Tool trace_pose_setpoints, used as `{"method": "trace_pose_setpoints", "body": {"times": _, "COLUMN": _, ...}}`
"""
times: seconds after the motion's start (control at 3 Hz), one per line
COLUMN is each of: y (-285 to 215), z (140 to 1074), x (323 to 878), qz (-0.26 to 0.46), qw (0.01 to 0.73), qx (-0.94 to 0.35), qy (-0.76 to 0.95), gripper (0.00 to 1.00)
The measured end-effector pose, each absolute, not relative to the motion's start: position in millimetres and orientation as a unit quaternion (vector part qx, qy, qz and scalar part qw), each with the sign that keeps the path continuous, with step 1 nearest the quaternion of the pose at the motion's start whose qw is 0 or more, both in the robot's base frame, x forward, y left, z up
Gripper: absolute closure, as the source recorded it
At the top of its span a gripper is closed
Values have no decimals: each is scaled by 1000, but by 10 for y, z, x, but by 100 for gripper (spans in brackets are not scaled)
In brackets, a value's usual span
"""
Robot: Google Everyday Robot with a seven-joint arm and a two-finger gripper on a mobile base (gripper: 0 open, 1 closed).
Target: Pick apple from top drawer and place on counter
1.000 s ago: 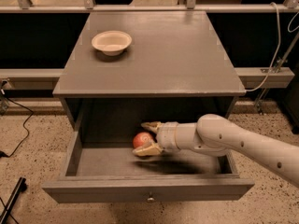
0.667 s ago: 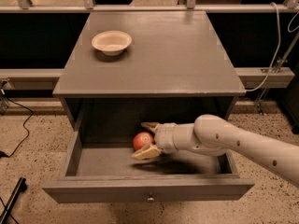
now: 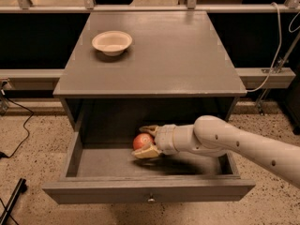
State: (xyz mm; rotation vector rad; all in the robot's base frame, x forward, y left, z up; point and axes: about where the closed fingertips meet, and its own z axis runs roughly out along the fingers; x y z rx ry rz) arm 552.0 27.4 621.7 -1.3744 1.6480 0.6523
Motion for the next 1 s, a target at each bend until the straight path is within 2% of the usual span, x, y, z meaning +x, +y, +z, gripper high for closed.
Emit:
{"method": "trace_pose_setpoints", "body": {"times": 0.67, "y": 135, "z": 6511, "x": 5457, "qz": 263, "qw": 448, "qx": -546, "qy": 657, "gripper": 91}}
{"method": "trace_pose_setpoints", "body": {"times": 1.0, "y": -176, "z": 6932, "x": 5398, "qz": 264, "qw": 467, "qx": -533, "qy": 654, "gripper": 100}}
